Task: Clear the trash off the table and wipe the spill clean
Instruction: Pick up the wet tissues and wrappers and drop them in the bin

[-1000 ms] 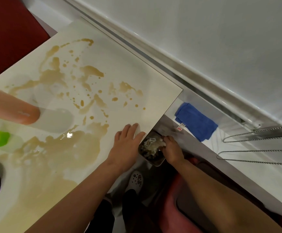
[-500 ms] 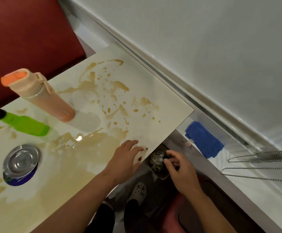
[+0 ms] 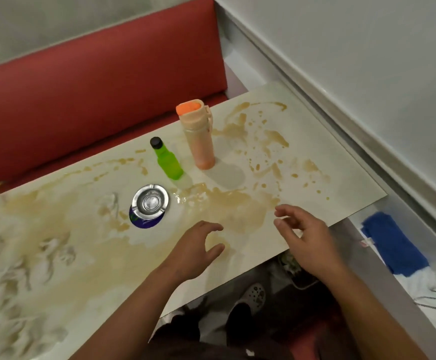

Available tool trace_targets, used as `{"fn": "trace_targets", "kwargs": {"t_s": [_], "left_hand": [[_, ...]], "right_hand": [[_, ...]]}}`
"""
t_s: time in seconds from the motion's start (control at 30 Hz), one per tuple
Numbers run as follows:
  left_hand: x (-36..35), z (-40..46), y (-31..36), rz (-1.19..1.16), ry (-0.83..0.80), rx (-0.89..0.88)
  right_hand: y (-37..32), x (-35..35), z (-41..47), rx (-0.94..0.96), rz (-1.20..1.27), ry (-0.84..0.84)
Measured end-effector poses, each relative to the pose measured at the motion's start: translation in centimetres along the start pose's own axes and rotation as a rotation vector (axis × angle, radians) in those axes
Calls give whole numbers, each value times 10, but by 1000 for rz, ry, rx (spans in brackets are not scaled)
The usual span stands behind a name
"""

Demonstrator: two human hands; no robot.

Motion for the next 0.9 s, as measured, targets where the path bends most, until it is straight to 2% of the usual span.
{"fn": "trace_targets", "kwargs": {"t_s": [0.2,0.47,0.7,0.9], "left_hand": [[19,-52,-95,-66,41,111],[38,-134,-249,-151,105,272],[58,-172,-384,-33,163,430],[54,-160,-467,73,112,556]], "right_hand": [[-31,-88,7,17,-19,-95],[-50,-256,10,23,-114,-267],[-48,-404,38,-16,-194,-416],[-21,-512,77,61,-564,-605]]}}
Point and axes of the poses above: each hand's wrist, its own z-axis towards the middle knuckle, its own x-axis out of the back of the hand, y = z × x, the point moved 10 cm from there along z, towards the middle knuckle, and after that the axes turned 15 degrees about z, right-handed, at the moved point
